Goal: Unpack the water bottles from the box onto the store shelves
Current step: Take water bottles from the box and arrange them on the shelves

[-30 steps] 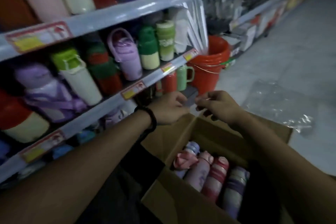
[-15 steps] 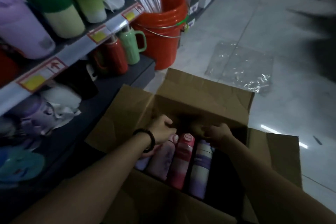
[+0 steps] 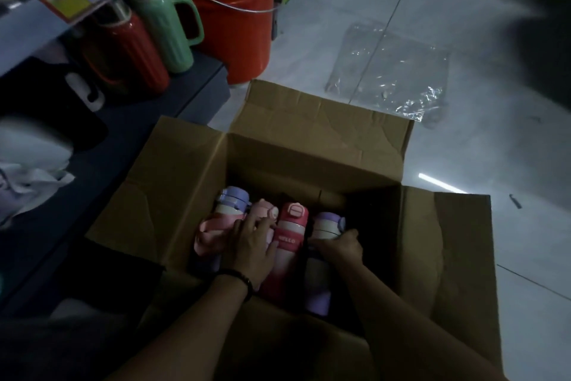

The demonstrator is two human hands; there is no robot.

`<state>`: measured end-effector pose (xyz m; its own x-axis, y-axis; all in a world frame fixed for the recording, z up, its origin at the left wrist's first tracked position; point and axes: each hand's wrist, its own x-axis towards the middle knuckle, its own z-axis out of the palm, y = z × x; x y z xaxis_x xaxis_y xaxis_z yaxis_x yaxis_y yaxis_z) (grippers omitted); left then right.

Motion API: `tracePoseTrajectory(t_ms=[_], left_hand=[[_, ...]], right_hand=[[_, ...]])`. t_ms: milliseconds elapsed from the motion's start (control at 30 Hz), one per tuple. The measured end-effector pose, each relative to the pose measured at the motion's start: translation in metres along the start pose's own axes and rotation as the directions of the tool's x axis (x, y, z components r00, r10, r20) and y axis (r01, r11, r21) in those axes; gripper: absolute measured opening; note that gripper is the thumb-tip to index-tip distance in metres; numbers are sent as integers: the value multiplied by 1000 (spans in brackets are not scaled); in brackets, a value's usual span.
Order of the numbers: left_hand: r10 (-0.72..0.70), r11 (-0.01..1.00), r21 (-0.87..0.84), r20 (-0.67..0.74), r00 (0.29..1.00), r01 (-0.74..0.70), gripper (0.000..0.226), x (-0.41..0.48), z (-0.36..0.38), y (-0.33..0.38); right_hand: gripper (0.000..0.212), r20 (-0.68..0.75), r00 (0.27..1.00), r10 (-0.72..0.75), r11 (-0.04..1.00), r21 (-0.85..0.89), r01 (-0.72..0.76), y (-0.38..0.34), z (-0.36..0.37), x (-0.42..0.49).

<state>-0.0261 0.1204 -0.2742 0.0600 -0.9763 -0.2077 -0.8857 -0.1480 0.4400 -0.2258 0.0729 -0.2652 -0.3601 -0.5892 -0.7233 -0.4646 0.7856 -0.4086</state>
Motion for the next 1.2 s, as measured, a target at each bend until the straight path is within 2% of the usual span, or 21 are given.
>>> tracePoseTrajectory(t_ms=[133, 267, 367, 500, 600, 700, 833, 1067, 1200], left_hand=[[-122, 985, -114, 93, 988, 132, 43, 14, 23, 33], [-208, 976, -27, 177, 962, 216, 66, 17, 45, 60], [-247, 966, -30, 193, 950, 257, 74, 16, 57, 70], [-319, 917, -186, 194, 928, 354, 78, 14, 64, 96], [-331, 890, -257, 202, 922, 376, 80, 10, 72, 116], [-405, 867, -201, 247, 880, 455, 86, 9, 81, 120], [-455, 838, -181, 291, 842, 515, 94, 12, 87, 120], [-515, 820, -63, 352, 781, 569, 73, 30, 79, 125], [-474, 817, -136, 396, 786, 561, 79, 31, 78, 120]], right_hand=[[84, 21, 999, -32, 999, -13, 33, 13, -2, 5], [69, 10, 1000, -16, 998, 65, 16, 21, -6, 13], [53, 22, 1000, 5, 987, 161, -8, 28, -10, 20], [35, 20, 999, 33, 981, 189, -37, 37, -21, 27], [33, 43, 998, 40, 976, 211, -48, 44, -27, 30], [35, 90, 995, 50, 964, 256, -71, 55, -29, 38], [24, 150, 986, 77, 941, 316, -121, 63, -33, 46], [12, 208, 977, 45, 910, 394, -126, 76, -41, 54], [16, 213, 976, 44, 873, 467, -142, 78, -44, 56]])
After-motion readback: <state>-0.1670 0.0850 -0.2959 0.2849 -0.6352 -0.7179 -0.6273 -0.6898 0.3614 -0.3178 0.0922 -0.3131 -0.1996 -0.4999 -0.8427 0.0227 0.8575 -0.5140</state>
